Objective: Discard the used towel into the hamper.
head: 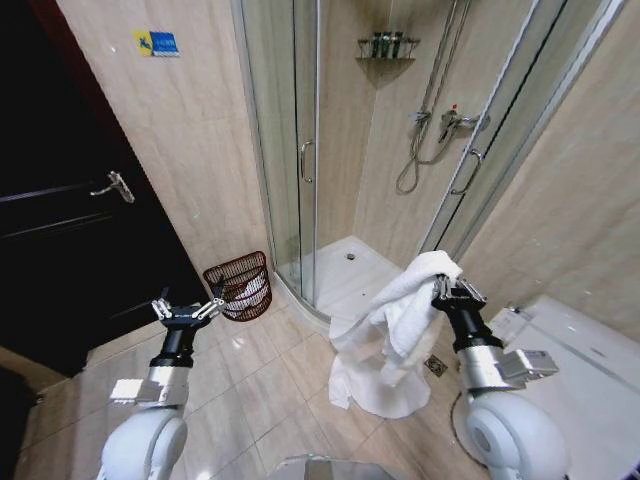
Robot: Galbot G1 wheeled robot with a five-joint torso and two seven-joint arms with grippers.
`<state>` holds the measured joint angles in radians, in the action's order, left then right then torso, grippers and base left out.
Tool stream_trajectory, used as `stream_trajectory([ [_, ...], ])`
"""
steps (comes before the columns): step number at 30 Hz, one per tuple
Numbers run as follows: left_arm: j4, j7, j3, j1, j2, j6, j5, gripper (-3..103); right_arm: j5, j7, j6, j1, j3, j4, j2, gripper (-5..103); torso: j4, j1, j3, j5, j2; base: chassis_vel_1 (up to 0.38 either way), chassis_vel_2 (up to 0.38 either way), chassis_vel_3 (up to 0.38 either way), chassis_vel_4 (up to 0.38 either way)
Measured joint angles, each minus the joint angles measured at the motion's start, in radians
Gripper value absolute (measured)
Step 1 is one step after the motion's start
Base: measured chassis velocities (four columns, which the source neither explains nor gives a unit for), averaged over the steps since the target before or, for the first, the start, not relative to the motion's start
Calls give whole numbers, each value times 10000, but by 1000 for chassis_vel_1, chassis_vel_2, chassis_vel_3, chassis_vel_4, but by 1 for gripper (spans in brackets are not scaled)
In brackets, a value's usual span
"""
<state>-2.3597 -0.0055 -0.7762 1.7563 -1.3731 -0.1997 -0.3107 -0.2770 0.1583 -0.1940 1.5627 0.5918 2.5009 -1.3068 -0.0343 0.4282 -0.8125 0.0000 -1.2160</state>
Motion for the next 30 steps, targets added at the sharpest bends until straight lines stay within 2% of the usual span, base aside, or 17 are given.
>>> stream_trajectory([
  [18, -80, 99, -168, 142, 4, -2, -14, 100, 590, -262, 204, 121, -265, -10, -115, 4, 1, 0, 0, 0, 0, 0, 0, 0, 0],
  [30, 27, 143, -204, 113, 0, -1, -8, 100, 770, -298, 267, 107, -395, -10, -135, 4, 1, 0, 0, 0, 0, 62, 63, 69, 58],
])
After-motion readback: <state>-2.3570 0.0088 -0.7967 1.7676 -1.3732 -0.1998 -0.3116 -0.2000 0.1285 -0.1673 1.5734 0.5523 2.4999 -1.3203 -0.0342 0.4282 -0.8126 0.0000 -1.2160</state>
